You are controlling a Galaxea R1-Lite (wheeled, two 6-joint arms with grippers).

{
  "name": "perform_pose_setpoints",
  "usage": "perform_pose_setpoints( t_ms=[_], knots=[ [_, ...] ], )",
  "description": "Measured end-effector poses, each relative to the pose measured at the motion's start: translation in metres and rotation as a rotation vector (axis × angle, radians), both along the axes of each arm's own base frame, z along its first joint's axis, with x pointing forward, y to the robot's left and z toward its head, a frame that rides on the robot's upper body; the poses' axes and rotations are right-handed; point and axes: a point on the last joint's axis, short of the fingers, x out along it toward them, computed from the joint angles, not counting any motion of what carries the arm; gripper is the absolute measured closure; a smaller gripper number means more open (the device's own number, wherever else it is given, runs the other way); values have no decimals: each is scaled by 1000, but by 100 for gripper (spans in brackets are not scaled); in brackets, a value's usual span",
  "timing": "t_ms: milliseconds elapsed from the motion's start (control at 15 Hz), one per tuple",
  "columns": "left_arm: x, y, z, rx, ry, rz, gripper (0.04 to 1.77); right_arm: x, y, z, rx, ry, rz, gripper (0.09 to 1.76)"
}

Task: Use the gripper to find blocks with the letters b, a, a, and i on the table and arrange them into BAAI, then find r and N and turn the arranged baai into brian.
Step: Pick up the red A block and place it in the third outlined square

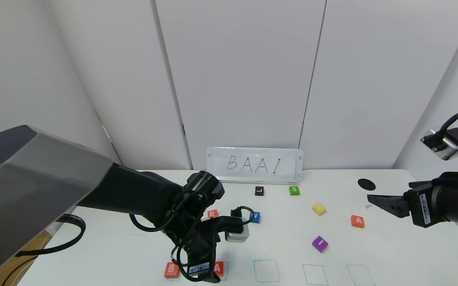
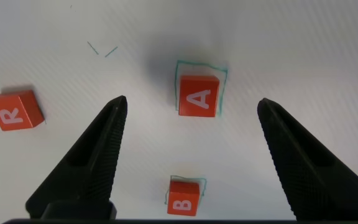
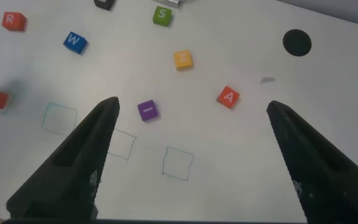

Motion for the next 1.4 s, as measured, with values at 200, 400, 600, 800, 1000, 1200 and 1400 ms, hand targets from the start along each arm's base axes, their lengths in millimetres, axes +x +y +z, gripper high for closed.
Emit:
perform_pose_setpoints(
  t_ms=[200,400,600,800,1000,1200,1400],
  knots=[
    [-8,-7,25,-52,57,183,24,-2,-1,2,2,-8,-1,14],
    [-10,-16,42,-141,105,413,19,-4,-2,5,7,-21,-1,14],
    [-14,-11,64,-227,128,604,16,-4,-3,6,8,-25,-5,14],
    [-27,1,92,-317,121,790,14,-1,-1,2,5,-7,-6,14],
    [-43,24,115,-395,107,952,12,6,0,-5,-4,25,-12,14],
    [-48,52,134,-468,59,1097,12,15,-1,-11,-17,49,-35,14],
    [-53,72,151,-511,-24,1163,11,31,-9,-16,-50,72,-124,14]
  ],
)
